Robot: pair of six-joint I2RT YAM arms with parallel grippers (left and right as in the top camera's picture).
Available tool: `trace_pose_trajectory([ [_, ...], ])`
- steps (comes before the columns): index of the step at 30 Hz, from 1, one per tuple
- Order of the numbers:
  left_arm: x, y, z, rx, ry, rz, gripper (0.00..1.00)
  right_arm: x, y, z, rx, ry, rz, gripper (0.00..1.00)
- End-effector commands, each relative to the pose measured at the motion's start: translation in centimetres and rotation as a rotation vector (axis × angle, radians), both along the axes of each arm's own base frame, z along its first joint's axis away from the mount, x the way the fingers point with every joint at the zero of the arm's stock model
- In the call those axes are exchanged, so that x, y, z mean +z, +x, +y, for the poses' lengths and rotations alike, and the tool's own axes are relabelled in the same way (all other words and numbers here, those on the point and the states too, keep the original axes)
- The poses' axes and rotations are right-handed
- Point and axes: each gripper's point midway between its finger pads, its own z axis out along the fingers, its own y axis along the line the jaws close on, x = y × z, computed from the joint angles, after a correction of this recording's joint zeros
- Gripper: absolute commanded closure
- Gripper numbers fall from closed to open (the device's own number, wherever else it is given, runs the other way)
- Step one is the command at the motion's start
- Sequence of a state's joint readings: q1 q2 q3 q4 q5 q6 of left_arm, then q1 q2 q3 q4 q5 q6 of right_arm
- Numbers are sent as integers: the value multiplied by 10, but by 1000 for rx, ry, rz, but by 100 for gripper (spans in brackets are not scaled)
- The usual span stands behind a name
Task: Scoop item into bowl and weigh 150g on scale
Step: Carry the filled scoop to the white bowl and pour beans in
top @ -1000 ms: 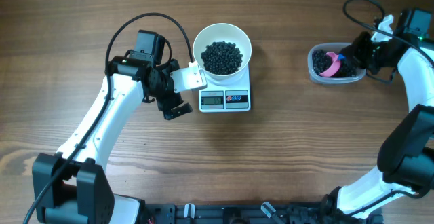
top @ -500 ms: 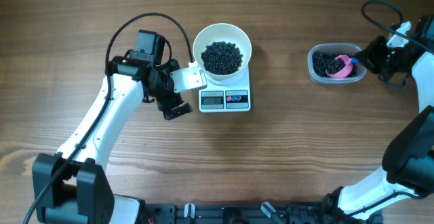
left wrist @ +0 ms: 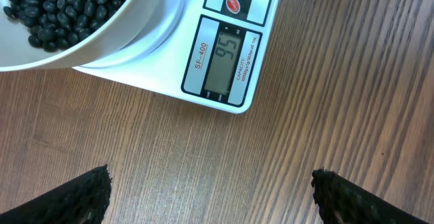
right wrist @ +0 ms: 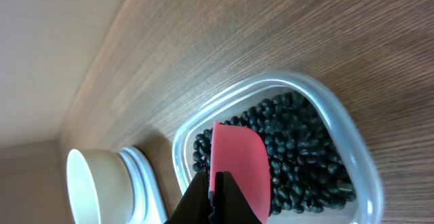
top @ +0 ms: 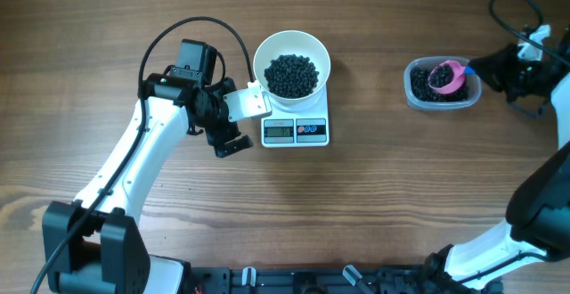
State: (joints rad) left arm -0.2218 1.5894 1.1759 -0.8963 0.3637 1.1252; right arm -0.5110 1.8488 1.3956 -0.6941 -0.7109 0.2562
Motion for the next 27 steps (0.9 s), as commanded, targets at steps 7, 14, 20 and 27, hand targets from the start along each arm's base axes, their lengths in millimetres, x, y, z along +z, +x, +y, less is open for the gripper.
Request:
trace_pose_trajectory([
  [7,4,1,-4,-26,-11,-16,0,25,-1,2,67,173,-138,96],
  [14,4,1,-4,-26,-11,-16,0,54,9,30,154,313,-244,96],
  [20,4,1,-4,-26,-11,-16,0,73,41,84,252,322,-312,96],
  [27,4,1,-4,-26,-11,-16,0,100,59,181,437,359,-394,96],
])
